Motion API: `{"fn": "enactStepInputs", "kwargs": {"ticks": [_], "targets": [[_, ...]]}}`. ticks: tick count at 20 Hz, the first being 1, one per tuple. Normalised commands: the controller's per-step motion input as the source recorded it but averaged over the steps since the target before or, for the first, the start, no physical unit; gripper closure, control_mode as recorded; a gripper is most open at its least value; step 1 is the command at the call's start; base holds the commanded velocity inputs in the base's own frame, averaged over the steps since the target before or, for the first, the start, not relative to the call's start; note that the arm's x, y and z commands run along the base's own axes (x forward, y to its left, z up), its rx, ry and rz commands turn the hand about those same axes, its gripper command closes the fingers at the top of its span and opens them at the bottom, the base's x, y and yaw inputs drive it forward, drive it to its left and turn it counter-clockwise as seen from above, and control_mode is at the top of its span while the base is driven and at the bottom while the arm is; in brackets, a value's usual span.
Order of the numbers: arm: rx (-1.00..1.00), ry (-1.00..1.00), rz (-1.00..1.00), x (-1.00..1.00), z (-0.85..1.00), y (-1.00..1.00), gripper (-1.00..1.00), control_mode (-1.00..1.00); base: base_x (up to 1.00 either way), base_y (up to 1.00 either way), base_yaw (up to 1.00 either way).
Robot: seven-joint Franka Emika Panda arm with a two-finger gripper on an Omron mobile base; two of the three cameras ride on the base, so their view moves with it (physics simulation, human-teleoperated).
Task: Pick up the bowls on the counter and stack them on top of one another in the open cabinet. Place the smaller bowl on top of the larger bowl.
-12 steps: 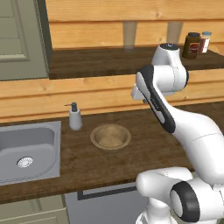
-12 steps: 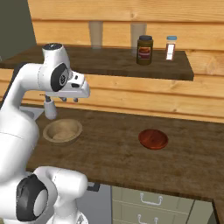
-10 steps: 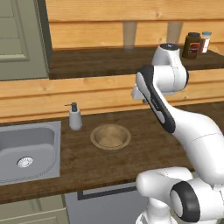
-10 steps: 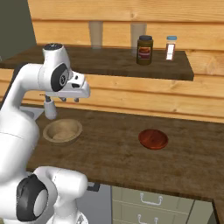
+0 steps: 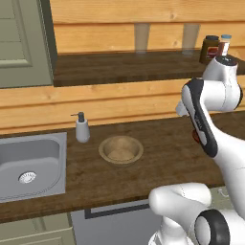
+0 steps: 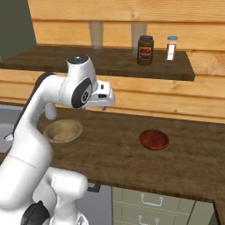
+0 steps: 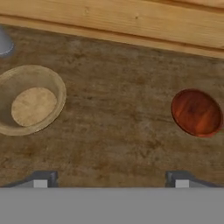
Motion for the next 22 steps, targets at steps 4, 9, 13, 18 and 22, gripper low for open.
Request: {"fn": "enactStepInputs", "kwargs": {"ticks": [4,9,13,18,22], "targets": [[-0.19,0.00,0.00,-0.09,-0.33,-1.00,-1.00,-1.00,0.00,0.00,0.00],[-0.22,0.02,0.00,0.00,-0.51,-1.00,-1.00,-1.00,0.00,0.00,0.00],[-0.24,0.07,-0.01,0.00,-0.90,-0.96,-1.00,-1.00,0.00,0.00,0.00],[-0.03,0.07,-0.08,0.50,-0.37,-0.21,-1.00,-1.00,0.00,0.00,0.00],[0.10,0.07,-0.02,0.55,-0.12,0.00,-1.00,-1.00,0.00,0.00,0.00]]}}
